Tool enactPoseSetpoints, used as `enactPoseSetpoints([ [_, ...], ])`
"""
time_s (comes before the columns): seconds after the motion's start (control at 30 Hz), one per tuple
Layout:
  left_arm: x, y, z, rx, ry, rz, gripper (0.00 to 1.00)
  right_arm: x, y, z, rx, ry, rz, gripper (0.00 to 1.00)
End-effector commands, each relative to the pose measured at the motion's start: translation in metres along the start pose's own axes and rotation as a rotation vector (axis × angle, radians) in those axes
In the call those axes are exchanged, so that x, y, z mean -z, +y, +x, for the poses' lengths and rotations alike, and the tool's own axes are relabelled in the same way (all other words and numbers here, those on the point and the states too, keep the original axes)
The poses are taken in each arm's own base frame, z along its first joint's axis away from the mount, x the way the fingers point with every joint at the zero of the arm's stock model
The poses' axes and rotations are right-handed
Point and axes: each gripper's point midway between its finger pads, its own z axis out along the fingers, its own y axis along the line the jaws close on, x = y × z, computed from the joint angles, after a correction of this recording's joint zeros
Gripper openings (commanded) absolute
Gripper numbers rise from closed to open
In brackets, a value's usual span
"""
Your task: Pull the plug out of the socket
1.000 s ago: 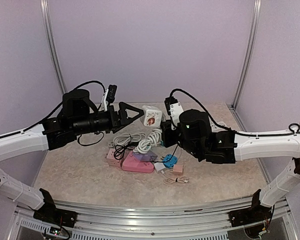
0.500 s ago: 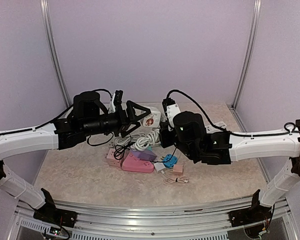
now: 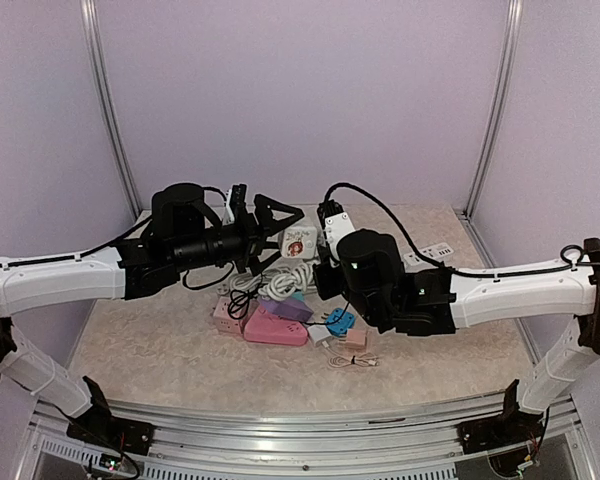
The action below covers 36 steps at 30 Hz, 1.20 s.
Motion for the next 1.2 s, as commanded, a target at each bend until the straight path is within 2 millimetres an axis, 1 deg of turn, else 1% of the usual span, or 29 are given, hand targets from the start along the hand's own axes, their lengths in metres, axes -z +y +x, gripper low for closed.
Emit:
enactPoseSetpoints([
  [0.0, -0.006, 0.004, 0.002, 0.043, 0.026, 0.009, 0.99, 0.001, -0.001, -0.020, -0.002, -0.057, 0.054, 0.00],
  [0.2, -0.012, 0.016, 0.007, 0.080, 0.058, -0.002, 0.99, 0.004, -0.001, -0.023, 0.006, -0.077, 0.062, 0.00],
  [0.27, -0.013, 0.016, 0.009, 0.088, 0.072, 0.003, 0.96, 0.004, -0.001, -0.023, 0.015, -0.077, 0.072, 0.00],
  [0.43, -0.014, 0.018, 0.012, 0.100, 0.088, 0.006, 0.83, 0.002, -0.005, -0.019, 0.040, -0.070, 0.107, 0.00],
  [0.5, -0.014, 0.019, 0.012, 0.108, 0.087, 0.004, 0.81, 0.002, -0.004, -0.018, 0.050, -0.069, 0.108, 0.00],
  [0.57, -0.013, 0.019, 0.011, 0.116, 0.087, 0.008, 0.77, 0.001, -0.004, -0.017, 0.060, -0.070, 0.111, 0.00],
  [0.67, -0.013, 0.020, 0.011, 0.124, 0.088, 0.011, 0.67, 0.000, -0.004, -0.014, 0.074, -0.066, 0.117, 0.00],
  [0.77, -0.013, 0.020, 0.011, 0.123, 0.088, 0.011, 0.60, 0.000, -0.004, -0.010, 0.086, -0.064, 0.119, 0.00],
  [0.83, -0.012, 0.022, 0.010, 0.128, 0.087, 0.006, 0.56, 0.002, -0.003, -0.009, 0.089, -0.070, 0.109, 0.00],
  [1.0, -0.011, 0.026, 0.010, 0.133, 0.092, 0.004, 0.41, 0.007, -0.003, -0.009, 0.067, -0.093, 0.076, 0.00],
  [1.17, -0.007, 0.028, 0.007, 0.119, 0.096, 0.004, 0.31, 0.013, -0.005, -0.012, 0.043, -0.121, 0.053, 0.00],
])
